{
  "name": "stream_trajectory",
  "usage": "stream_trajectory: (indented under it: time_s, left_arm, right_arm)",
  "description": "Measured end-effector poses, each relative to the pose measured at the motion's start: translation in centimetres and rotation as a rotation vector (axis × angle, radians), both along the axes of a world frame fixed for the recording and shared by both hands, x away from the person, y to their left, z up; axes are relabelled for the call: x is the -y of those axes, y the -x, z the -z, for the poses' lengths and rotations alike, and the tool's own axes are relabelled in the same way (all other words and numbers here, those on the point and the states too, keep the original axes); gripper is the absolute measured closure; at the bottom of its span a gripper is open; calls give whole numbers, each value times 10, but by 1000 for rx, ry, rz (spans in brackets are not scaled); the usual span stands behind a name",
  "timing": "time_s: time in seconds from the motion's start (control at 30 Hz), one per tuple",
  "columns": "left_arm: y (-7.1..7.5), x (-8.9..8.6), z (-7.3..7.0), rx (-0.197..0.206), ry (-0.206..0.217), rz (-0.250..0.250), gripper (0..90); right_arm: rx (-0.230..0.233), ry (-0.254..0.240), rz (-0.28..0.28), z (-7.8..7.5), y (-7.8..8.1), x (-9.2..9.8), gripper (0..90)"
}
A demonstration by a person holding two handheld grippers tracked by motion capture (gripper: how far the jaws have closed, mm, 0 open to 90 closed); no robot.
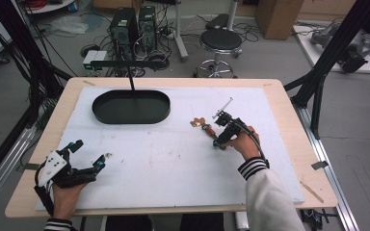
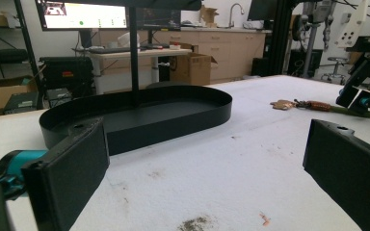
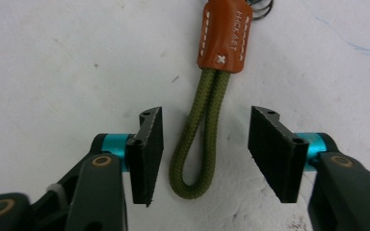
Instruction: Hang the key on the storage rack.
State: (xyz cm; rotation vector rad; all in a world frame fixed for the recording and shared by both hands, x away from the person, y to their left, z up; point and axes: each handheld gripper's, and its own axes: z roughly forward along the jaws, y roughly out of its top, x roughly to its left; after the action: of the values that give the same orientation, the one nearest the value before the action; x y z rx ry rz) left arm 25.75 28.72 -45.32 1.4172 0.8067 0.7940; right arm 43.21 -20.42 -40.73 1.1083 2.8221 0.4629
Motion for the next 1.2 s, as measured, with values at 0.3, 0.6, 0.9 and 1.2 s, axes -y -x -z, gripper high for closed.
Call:
stream_trajectory:
  time_s: [0.3,0.6,0.9,1.2]
  left_arm:
    - [0,0,0,0,2,0,27]
    - [0,0,0,-1,2,2,27]
    - [0,0,0,-2,3,1,27]
    - [-1,0,-1,-7,0,25,27]
  right_arm:
    - [-8,20,-11,1,0,-3,662]
    - [4,119,-40,-2,-1,-15,794]
    - [18,71,-57,-5,-2,-13,796]
    - [41,-67,-76,-18,1,-6,798]
